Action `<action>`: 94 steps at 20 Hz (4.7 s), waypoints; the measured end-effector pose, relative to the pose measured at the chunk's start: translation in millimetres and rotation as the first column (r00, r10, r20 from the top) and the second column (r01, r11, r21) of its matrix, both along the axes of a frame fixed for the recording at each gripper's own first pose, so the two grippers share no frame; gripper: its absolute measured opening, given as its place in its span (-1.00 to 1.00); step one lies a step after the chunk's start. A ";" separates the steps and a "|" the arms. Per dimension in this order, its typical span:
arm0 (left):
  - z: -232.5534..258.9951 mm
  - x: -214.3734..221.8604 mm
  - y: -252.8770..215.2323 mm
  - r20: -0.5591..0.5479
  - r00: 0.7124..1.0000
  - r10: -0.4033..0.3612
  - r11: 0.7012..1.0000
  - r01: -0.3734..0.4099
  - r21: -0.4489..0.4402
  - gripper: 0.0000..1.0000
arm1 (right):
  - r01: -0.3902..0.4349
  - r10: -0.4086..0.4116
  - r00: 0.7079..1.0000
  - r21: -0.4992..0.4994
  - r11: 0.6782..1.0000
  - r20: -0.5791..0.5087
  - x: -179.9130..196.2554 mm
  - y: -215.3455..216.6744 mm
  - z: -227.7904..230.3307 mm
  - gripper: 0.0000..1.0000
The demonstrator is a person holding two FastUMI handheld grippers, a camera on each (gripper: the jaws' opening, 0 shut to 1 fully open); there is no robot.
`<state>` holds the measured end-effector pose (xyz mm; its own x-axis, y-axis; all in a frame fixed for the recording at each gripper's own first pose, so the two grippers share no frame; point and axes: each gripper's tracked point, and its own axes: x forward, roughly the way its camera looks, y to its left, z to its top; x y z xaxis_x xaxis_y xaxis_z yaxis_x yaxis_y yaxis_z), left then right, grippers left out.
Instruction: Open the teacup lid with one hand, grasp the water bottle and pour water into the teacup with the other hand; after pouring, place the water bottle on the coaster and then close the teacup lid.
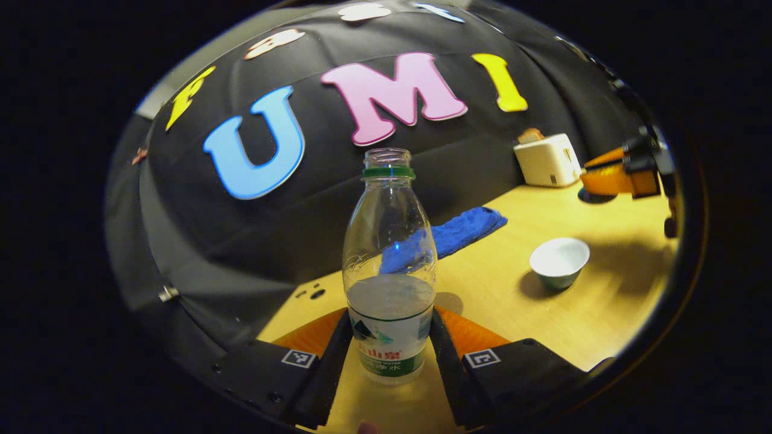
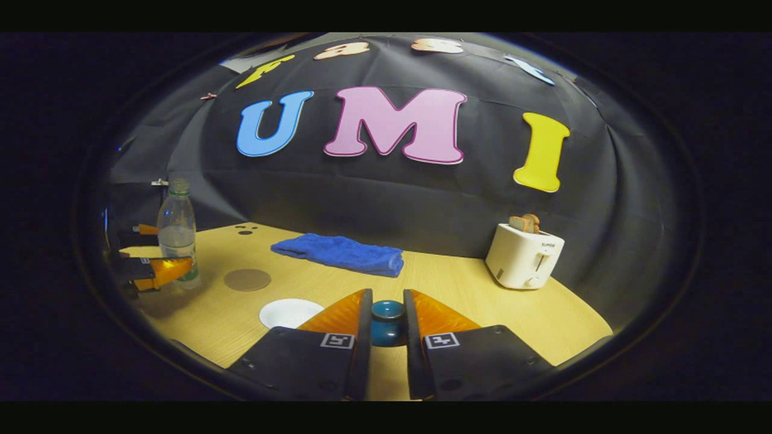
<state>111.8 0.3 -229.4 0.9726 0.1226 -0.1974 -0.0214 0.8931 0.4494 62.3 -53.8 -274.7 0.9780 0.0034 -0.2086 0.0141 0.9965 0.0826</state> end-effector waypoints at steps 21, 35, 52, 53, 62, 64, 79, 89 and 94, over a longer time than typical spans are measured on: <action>6.2 57.4 -25.1 -0.122 0.985 -0.125 0.617 0.174 0.768 0.47 | 0.013 -0.013 1.000 -0.020 1.000 0.014 -12.0 -25.0 -7.4 -0.54; 4.6 65.4 -30.3 -0.114 0.979 -0.166 0.415 0.174 0.893 0.46 | 0.007 -0.006 1.000 -0.037 0.999 0.017 -13.3 -23.8 -9.7 -0.46; 0.7 67.4 -39.8 -0.103 0.974 -0.202 0.296 0.161 0.942 0.46 | 0.013 -0.012 1.000 -0.043 0.999 0.013 -17.3 -27.3 -13.5 -0.46; 1.4 67.7 -39.2 -0.101 0.974 -0.204 0.293 0.159 0.943 0.47 | 0.013 -0.012 1.000 -0.043 0.999 0.014 -16.9 -26.8 -13.0 -0.37; 10.2 67.8 -46.1 -0.069 0.968 -0.241 0.234 0.127 0.964 0.47 | 0.013 -0.012 1.000 -0.045 0.999 0.020 -18.0 -27.0 -11.4 -0.37; 13.7 71.0 -47.6 -0.066 0.966 -0.251 0.220 0.123 0.968 0.47 | 0.013 -0.012 1.000 -0.047 0.999 0.022 -18.3 -27.4 -11.1 -0.53; 31.6 83.5 -52.8 -0.038 0.941 -0.337 0.122 0.084 0.989 0.47 | 0.010 -0.008 1.000 -0.062 0.998 0.027 -20.3 -26.9 -9.7 -0.46; 44.8 94.0 -60.3 -0.002 0.913 -0.407 0.053 0.026 0.998 0.46 | 0.017 -0.015 0.999 -0.068 0.998 0.032 -20.2 -31.7 -7.8 -0.46; 52.4 96.3 -69.8 0.015 0.887 -0.462 -0.014 -0.024 1.000 0.47 | 0.021 -0.018 0.999 -0.072 0.997 0.041 -20.4 -31.8 -5.8 -0.46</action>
<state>208.1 -69.5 -176.9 0.9507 -0.2758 0.1418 -0.2479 -0.4009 0.8820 42.0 -85.6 -280.5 0.9854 -0.0295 -0.1679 0.0318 0.9994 0.0111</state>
